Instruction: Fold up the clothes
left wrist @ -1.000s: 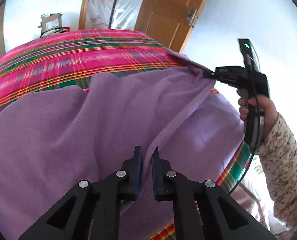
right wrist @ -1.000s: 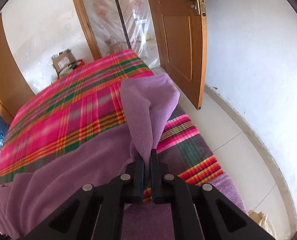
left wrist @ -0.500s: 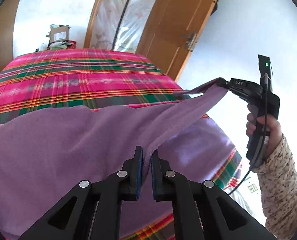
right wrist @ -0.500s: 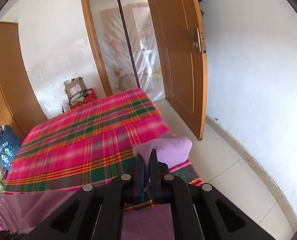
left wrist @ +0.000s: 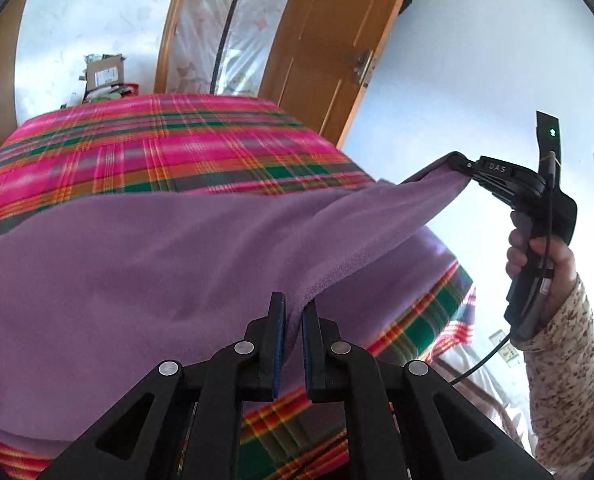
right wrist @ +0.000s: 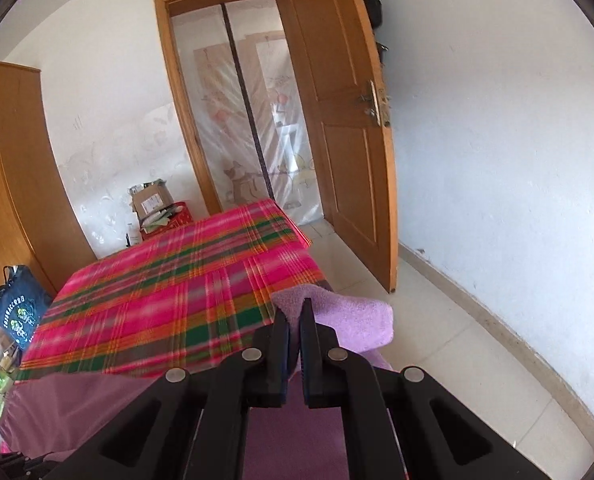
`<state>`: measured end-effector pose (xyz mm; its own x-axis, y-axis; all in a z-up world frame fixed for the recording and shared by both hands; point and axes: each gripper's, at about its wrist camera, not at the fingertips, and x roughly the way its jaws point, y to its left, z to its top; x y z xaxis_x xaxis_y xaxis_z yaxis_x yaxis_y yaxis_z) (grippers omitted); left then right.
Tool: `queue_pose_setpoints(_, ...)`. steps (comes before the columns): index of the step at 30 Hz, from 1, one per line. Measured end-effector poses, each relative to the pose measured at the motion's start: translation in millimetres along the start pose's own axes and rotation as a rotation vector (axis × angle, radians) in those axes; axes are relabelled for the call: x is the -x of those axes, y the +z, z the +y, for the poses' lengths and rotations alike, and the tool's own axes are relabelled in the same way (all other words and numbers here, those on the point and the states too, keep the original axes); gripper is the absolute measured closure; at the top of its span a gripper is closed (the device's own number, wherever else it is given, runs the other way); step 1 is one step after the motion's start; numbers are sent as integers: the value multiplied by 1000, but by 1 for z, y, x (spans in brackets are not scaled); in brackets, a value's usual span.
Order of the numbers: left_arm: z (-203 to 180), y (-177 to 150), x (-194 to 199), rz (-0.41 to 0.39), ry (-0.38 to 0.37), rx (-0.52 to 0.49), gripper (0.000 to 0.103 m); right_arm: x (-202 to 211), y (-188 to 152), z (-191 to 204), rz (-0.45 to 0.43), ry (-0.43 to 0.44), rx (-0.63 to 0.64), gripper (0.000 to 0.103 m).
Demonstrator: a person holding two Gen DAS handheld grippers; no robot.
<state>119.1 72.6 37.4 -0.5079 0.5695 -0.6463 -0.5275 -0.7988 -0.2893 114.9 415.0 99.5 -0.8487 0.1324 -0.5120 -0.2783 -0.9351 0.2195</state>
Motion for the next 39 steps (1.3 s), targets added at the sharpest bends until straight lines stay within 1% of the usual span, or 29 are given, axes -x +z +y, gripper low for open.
queue_pose_setpoints(7,-9,-17,-14,74,6,-27,95,-9,-35,-34,71,-28,-89,99)
queue_pose_setpoints(13,-9,-25,-25,131,11,-29,95,-20,-51,-53,115,-37,-142,98)
queue_pose_setpoints(16,-10,-28,-31,155,27,-41,95,-21,-62,-60,133,-38,-166,98)
queue_pose_setpoints(20,-11,-29,-33,167,34,-41,95,-27,-77,-70,171,-44,-194,97)
queue_pose_setpoints(21,-11,-29,-33,165,19,-46,95,-28,-79,-72,179,-46,-199,97)
queue_pose_setpoints(23,-12,-29,-32,160,22,-57,95,-29,-81,-75,182,-55,-202,97)
queue_pose_setpoints(27,-8,-31,-37,177,22,-45,95,-31,-84,-79,188,-76,-207,97)
queue_pose_setpoints(31,-8,-30,-37,183,25,-52,95,-32,-87,-82,198,-76,-211,97)
queue_pose_setpoints(34,-7,-28,-37,200,17,-51,93,-32,-87,-83,207,-79,-201,96)
queue_pose_setpoints(35,-7,-27,-37,204,9,-48,90,-32,-87,-83,211,-80,-196,94)
queue_pose_setpoints(38,-10,-27,-35,234,-13,-68,81,-29,-87,-82,225,-85,-169,93)
queue_pose_setpoints(39,-12,-28,-33,237,-24,-84,80,-28,-86,-82,231,-86,-158,92)
